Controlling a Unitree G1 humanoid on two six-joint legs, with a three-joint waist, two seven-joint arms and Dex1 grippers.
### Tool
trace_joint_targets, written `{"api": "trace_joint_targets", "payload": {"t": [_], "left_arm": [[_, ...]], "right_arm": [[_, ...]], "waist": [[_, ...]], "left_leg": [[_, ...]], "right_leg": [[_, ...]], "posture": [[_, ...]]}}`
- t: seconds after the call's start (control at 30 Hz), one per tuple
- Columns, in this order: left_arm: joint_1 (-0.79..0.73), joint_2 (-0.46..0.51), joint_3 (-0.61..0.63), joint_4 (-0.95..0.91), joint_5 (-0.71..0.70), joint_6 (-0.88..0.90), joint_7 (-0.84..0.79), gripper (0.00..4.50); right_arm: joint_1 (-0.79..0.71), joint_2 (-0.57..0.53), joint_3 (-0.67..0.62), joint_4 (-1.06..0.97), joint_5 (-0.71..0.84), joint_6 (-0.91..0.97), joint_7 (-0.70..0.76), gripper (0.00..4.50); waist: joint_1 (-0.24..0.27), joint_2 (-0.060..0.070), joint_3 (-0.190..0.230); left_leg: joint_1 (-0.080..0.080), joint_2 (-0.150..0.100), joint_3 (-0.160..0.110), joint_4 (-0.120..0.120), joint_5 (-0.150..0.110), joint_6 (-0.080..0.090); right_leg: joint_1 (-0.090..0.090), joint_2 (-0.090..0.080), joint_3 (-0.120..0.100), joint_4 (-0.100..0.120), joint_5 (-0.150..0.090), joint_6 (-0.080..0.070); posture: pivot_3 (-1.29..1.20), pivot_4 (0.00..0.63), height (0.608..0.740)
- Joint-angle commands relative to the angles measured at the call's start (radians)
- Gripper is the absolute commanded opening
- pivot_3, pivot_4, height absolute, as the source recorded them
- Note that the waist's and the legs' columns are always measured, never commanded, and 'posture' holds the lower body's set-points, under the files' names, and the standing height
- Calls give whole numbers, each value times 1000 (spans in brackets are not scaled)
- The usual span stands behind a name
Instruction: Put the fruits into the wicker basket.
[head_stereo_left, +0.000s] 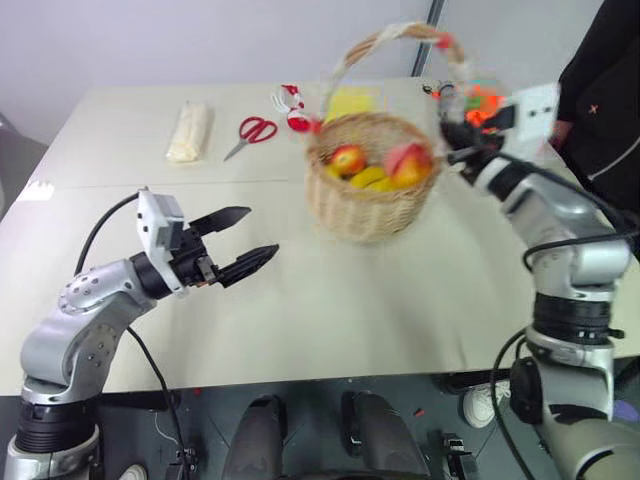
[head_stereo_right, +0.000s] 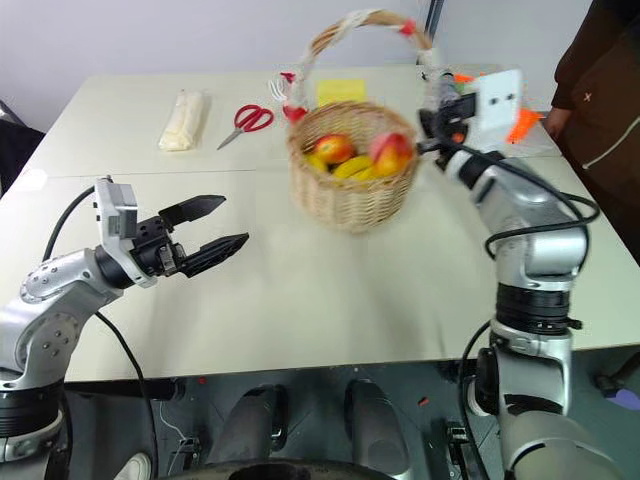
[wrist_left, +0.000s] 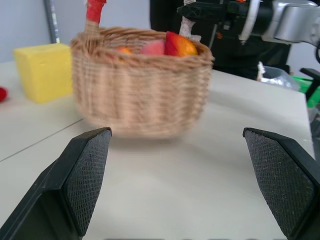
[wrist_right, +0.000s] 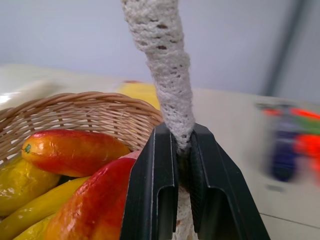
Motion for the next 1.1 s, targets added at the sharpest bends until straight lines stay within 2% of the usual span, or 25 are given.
{"api": "trace_joint_targets", "payload": {"t": [0.03,0.23,0.27,0.33,0.5,0.8,0.97,1.1], "left_arm": [[-32,-6,-19,13,11,-28,-18,4500],[-48,-14,-36,26,25,-35,-26,4500],[-47,-16,-39,25,26,-35,-26,4500],[-44,-19,-40,22,27,-36,-25,4500],[-28,-27,-34,6,23,-30,-15,4500],[42,-17,57,59,43,-28,49,4500],[123,-29,106,100,98,-74,99,4500],[180,-39,114,143,195,-147,157,4500]], "right_arm": [[-56,-65,-59,148,-78,-96,-71,19],[-80,-80,-71,329,-89,-193,-52,19],[-75,-77,-79,338,-83,-201,-48,883],[-69,-76,-85,345,-78,-214,-46,1736],[27,-87,-119,219,-54,-254,-14,4364],[415,-165,-181,-160,104,-255,289,4364],[537,-163,-56,-343,198,-181,443,4364],[550,-104,80,-352,190,-197,484,4364]], "waist": [[-1,0,0],[-27,1,0],[-29,1,0],[-29,1,0],[-25,1,0],[-8,2,0],[-11,3,0],[-3,2,-1]], "left_leg": [[0,0,0,0,0,0],[1,0,1,-2,0,0],[1,0,1,-2,0,0],[1,0,0,-2,0,0],[1,0,0,-1,0,0],[2,0,1,-1,0,0],[4,1,1,-1,0,0],[3,1,1,0,0,0]], "right_leg": [[0,0,0,0,0,0],[0,1,3,0,1,1],[0,1,2,0,2,4],[0,2,2,0,2,4],[0,1,3,0,2,4],[1,1,3,0,0,3],[2,2,3,1,-1,2],[2,1,3,0,-1,1]], "posture": [[0,150,740],[0,150,740],[0,150,740],[0,150,740],[0,150,740],[0,150,740],[0,150,740],[0,150,740]]}}
